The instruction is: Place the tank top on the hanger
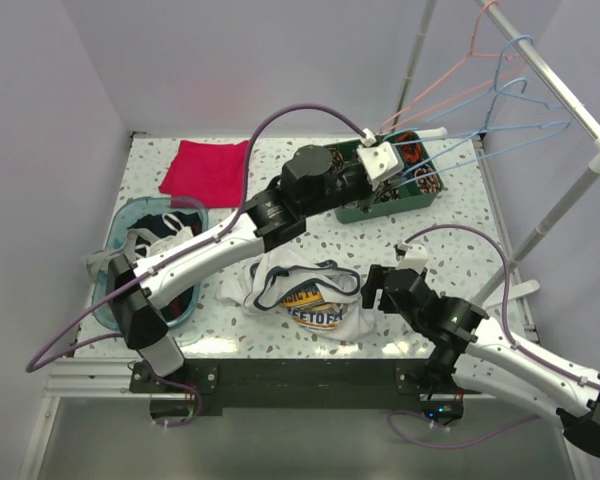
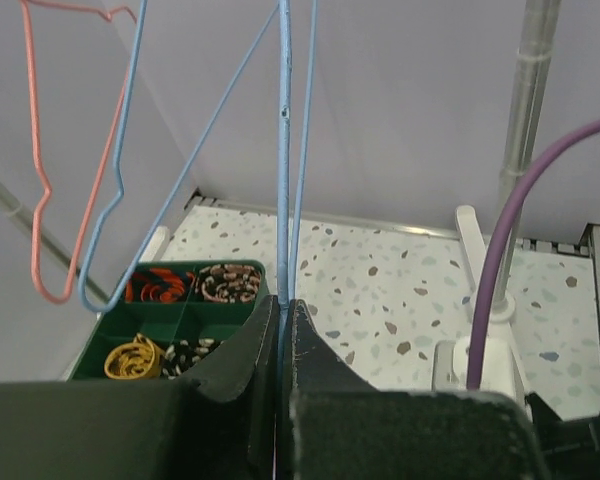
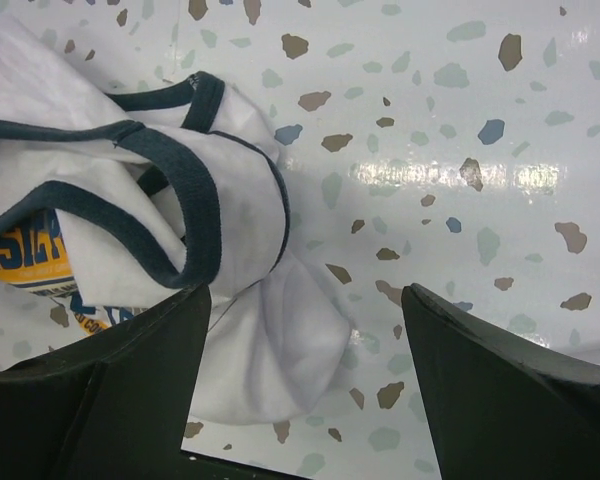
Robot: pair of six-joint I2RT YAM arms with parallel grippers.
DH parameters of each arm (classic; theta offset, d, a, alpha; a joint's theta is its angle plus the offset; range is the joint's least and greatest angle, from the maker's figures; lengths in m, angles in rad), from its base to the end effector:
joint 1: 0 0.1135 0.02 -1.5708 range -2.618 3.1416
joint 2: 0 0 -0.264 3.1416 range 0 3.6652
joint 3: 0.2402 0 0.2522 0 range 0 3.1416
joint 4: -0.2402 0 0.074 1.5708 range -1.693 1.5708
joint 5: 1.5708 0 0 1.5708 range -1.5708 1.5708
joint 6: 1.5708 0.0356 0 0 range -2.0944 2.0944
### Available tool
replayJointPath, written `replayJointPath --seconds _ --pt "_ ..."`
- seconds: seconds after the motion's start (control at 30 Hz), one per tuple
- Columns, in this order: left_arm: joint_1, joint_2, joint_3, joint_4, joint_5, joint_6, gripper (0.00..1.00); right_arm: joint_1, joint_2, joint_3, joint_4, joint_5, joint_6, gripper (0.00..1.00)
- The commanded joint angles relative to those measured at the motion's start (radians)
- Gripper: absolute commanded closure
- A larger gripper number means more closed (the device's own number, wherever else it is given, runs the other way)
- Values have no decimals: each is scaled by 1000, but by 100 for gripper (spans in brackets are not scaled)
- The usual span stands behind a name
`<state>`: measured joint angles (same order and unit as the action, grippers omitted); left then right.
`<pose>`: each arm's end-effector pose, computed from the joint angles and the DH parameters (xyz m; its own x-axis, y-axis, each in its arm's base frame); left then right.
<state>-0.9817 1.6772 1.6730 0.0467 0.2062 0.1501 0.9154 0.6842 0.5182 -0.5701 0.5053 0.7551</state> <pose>0.2173 -0.3383 0.4396 0.1620 0.0210 -0.9866 0.9135 0.3748 0.1580 0.1019 0.1043 0.2285 -0.6236 0.1728 -0.7624 -0.0655 0.9603 0.2713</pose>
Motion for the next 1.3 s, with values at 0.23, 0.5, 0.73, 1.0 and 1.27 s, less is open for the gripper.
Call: replayJointPath --seconds 0.23,0.5,0.73,1.0,1.27 --pt "8 -371 -367 -11 -203 -116 100 2 -51 97 -103 -50 -39 20" --pt "8 -672 -535 -275 -343 -196 100 2 -12 108 -28 -85 -25 25" --pt "6 -855 -535 -568 -381 -294 100 2 125 157 58 -47 -43 28" --pt "6 -1022 -550 -822 -412 -469 100 2 224 177 102 -27 -68 36" --pt "6 -1053 -513 -975 -369 -529 100 2 351 186 159 -51 -56 53"
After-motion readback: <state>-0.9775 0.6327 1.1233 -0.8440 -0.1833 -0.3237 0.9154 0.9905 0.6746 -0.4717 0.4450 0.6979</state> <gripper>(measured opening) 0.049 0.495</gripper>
